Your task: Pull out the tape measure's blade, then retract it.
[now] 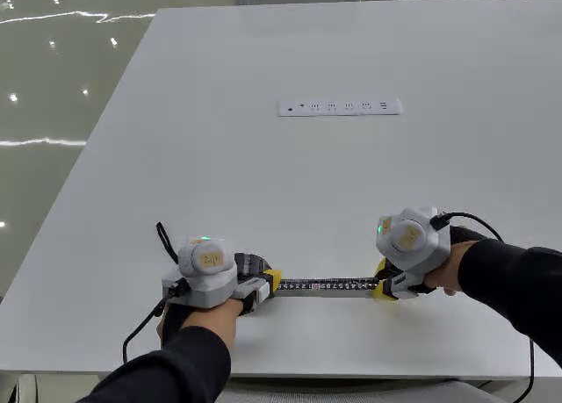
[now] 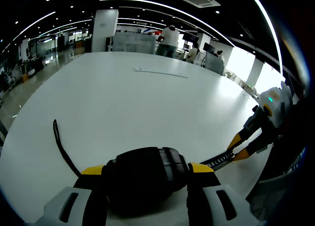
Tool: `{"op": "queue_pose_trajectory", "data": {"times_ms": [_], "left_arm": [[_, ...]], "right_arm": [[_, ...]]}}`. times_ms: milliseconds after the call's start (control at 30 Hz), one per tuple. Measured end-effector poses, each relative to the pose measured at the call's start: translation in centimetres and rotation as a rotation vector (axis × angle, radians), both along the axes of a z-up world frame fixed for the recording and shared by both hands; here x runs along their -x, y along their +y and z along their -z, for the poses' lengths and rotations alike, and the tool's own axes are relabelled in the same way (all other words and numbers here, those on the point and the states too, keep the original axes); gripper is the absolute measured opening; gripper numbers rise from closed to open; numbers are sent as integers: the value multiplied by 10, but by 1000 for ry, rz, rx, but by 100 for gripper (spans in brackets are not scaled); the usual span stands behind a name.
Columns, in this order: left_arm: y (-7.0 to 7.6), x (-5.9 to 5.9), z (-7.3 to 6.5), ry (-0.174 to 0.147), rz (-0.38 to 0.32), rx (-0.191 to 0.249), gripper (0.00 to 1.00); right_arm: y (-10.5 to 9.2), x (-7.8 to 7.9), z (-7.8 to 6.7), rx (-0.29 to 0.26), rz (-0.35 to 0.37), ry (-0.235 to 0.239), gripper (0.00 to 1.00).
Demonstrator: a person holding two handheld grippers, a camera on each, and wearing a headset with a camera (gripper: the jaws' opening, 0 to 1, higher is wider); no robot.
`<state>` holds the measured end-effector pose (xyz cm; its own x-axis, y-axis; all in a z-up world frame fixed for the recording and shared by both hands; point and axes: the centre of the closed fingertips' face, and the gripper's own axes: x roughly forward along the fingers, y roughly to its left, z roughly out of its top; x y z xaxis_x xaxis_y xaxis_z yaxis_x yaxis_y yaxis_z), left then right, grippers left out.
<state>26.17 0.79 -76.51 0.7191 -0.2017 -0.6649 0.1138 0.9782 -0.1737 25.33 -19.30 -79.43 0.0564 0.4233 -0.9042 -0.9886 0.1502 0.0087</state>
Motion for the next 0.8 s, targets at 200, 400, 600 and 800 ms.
{"op": "queue_pose_trajectory", "data": {"times_ms": [200,400,600,800], "left_arm": [[0,0,0,-1,1,0,61],[-1,0,-1,-4,4,2,61],[-1,0,0,-4,4,4,61],[-1,0,0,-3,7,4,61]], "right_arm": [[2,0,0,-6,-1,0,11],[5,1,0,-6,2,-3,11],[6,1,0,-10,8,-6,11],[9,1,0,-25,8,-19,11]]}}
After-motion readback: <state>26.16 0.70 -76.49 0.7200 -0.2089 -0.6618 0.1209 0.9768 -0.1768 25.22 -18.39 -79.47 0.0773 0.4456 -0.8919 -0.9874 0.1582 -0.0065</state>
